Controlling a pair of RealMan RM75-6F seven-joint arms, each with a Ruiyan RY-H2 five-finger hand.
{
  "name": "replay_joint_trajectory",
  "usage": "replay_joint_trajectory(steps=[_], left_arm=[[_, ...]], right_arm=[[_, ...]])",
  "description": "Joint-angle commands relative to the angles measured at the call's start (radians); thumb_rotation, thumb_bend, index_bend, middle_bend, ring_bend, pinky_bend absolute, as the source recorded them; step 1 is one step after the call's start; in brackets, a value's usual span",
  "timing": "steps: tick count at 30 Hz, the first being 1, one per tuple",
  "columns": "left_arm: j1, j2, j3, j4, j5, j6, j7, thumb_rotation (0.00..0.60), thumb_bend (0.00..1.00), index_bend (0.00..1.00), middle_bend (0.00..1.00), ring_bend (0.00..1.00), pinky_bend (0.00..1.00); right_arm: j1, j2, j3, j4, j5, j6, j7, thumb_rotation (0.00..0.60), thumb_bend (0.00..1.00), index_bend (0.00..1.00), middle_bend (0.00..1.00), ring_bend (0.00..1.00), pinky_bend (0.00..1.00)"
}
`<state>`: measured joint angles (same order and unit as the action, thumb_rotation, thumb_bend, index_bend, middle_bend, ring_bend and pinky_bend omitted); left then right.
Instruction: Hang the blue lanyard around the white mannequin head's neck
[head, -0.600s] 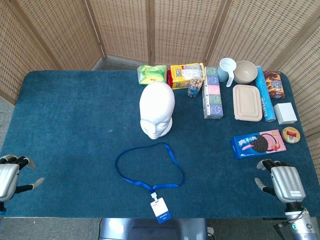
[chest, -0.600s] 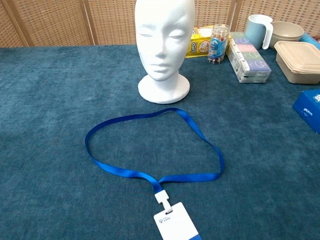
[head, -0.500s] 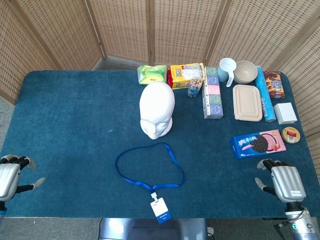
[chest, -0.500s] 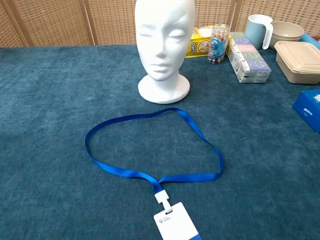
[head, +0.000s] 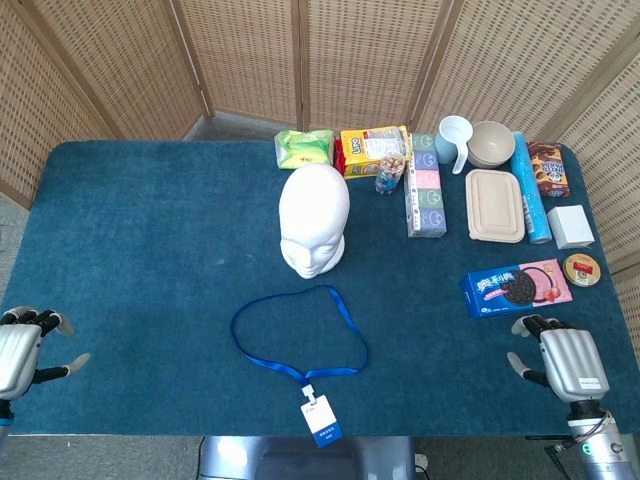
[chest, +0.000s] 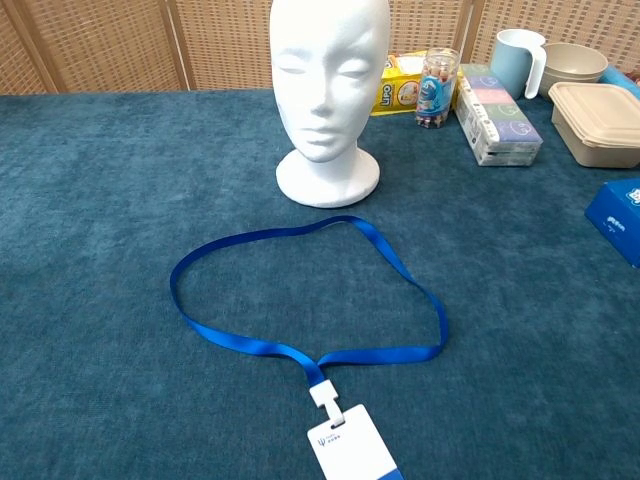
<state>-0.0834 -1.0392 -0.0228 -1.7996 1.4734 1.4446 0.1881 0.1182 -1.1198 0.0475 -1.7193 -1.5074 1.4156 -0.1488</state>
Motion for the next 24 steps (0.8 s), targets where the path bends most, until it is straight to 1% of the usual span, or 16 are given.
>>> replay_joint_trajectory(steps=[1,5,8,11,12,14,16,17,18,21,23,24], left_arm=[[-0.006,0.003,-0.005,-0.007,0.005,-0.001,-0.001,0.468,0.11,0.52,0.49,0.41,0.27],[-0.015,0.012,-0.012,-0.02,0.008,-0.004,-0.004,0.471,0.11,0.52,0.49,0.41,0.27],[-0.025,0.02,-0.02,-0.03,0.005,-0.011,-0.009,0.469,0.11,0.52,0.49,0.41,0.27],[-0.038,0.028,-0.03,-0.038,-0.003,-0.025,-0.014,0.468,0.11,0.52,0.49,0.42,0.27],[-0.045,0.03,-0.034,-0.039,-0.007,-0.033,-0.014,0.467,0.11,0.52,0.49,0.42,0.27],[-0.057,0.031,-0.041,-0.041,-0.014,-0.047,-0.013,0.468,0.11,0.52,0.49,0.42,0.27],[-0.068,0.031,-0.047,-0.041,-0.02,-0.059,-0.011,0.467,0.11,0.52,0.49,0.41,0.27],[-0.073,0.03,-0.049,-0.041,-0.021,-0.064,-0.01,0.467,0.11,0.52,0.49,0.41,0.27],[-0.079,0.029,-0.052,-0.041,-0.023,-0.069,-0.009,0.467,0.11,0.52,0.49,0.41,0.27],[-0.093,0.025,-0.059,-0.039,-0.028,-0.082,-0.008,0.471,0.11,0.52,0.49,0.41,0.27],[-0.101,0.022,-0.063,-0.035,-0.034,-0.09,-0.009,0.469,0.11,0.52,0.49,0.42,0.27],[-0.104,0.021,-0.065,-0.032,-0.037,-0.095,-0.011,0.469,0.11,0.52,0.49,0.41,0.27]], right_arm=[[0.007,-0.002,0.005,-0.003,-0.001,-0.006,-0.001,0.54,0.31,0.43,0.47,0.52,0.49],[0.026,-0.006,0.016,-0.013,-0.004,-0.019,-0.005,0.538,0.31,0.42,0.47,0.52,0.49],[0.044,-0.011,0.028,-0.027,-0.002,-0.034,-0.006,0.539,0.31,0.38,0.47,0.52,0.5],[0.071,-0.026,0.047,-0.043,0.013,-0.061,-0.004,0.54,0.31,0.37,0.47,0.52,0.53],[0.084,-0.034,0.055,-0.05,0.021,-0.075,-0.008,0.54,0.31,0.36,0.47,0.53,0.56],[0.106,-0.05,0.069,-0.06,0.038,-0.099,-0.019,0.538,0.31,0.36,0.47,0.59,0.64],[0.13,-0.073,0.088,-0.069,0.057,-0.119,-0.045,0.539,0.28,0.36,0.48,0.7,0.79],[0.14,-0.084,0.095,-0.071,0.066,-0.125,-0.06,0.538,0.27,0.36,0.49,0.73,0.82],[0.152,-0.1,0.105,-0.075,0.081,-0.133,-0.086,0.538,0.26,0.36,0.51,0.76,0.85],[0.185,-0.143,0.128,-0.086,0.122,-0.154,-0.162,0.541,0.24,0.36,0.57,0.8,0.87],[0.204,-0.164,0.139,-0.095,0.148,-0.166,-0.208,0.538,0.24,0.36,0.62,0.85,0.9],[0.213,-0.174,0.144,-0.099,0.158,-0.172,-0.221,0.538,0.23,0.37,0.66,0.88,0.92]])
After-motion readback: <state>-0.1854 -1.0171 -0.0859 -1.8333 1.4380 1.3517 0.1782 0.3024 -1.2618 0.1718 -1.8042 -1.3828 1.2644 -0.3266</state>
